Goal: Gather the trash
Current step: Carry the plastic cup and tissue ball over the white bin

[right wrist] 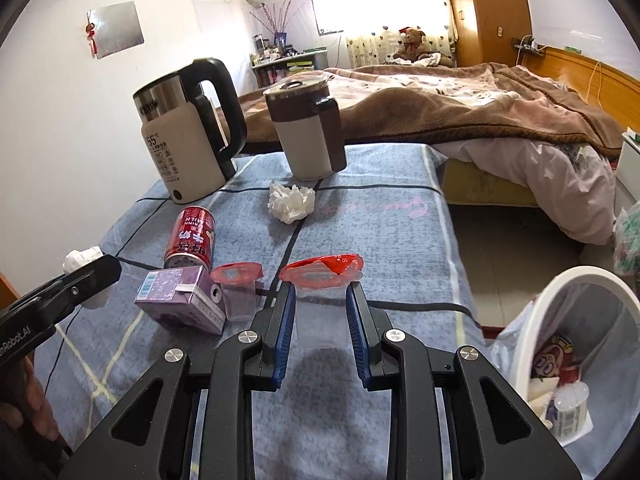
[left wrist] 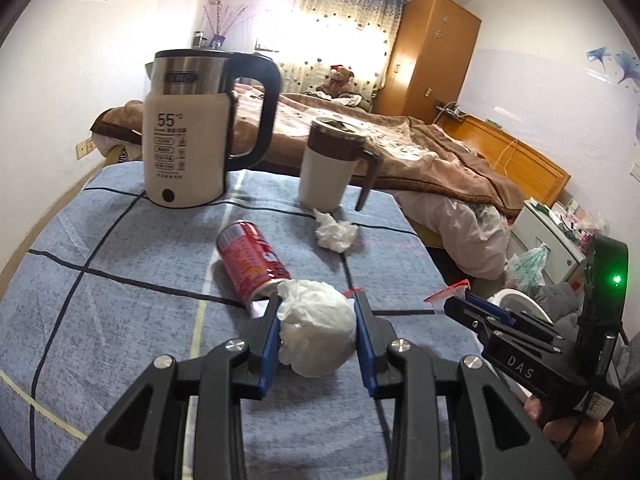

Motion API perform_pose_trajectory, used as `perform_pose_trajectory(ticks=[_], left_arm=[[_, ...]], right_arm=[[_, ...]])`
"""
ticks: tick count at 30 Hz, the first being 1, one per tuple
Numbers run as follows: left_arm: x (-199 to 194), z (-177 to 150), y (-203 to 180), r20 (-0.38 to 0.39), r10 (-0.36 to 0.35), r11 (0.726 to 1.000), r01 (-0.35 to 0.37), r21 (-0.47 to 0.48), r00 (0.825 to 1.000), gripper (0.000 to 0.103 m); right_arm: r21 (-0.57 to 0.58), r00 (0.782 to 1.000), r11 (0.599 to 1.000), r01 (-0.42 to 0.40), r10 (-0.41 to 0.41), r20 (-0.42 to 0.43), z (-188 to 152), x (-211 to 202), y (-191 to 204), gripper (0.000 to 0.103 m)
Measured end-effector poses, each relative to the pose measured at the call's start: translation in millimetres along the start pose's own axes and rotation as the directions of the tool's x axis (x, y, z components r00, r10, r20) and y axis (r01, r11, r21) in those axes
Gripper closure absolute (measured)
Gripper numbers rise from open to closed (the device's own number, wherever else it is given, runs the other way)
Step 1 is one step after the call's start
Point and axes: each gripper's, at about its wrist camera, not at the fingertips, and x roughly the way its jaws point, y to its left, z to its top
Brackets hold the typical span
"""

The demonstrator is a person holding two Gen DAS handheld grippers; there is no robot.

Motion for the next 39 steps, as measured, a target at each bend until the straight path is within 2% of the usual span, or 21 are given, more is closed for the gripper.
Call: perform_pose_trajectory(ticks=[11,21,32,36,39], left_arm=[[-8,-6,-46,0.003,-0.060,0.995,0.059,0.079,0.998,0.068],[4,-15,-109,-0.048,-0.151,0.976,0.157,0.154,0.987,0.068],[28,-29,-188,-0.127,-0.270,0.933,0.292,0.211,0.954,0.068],[37,-34,-215,-0.154,-0.287,0.918,0.317,0.238,0.946,0.068],[47,-40,-235,-0.187,-0.311,0.903,0.351,0.247,0.932,0.068]], right_arm=[[0.048,0.999,0.999,0.008,-0.010,0.053,-14,-44,-24,0.076],[0.101,0.992,0.991,0.086,-0.095,0.084,-29,-88,-70,0.076],[0.177,0.976,0.967,0.181,-0.199,0.085,-48,-126,-134,0.076],[0.197,0.967,0.954,0.224,-0.243,0.076,-54,-137,-153,0.076],[0.217,0.962,0.945,0.247,-0.266,0.061,-61,-141,-169,0.076]])
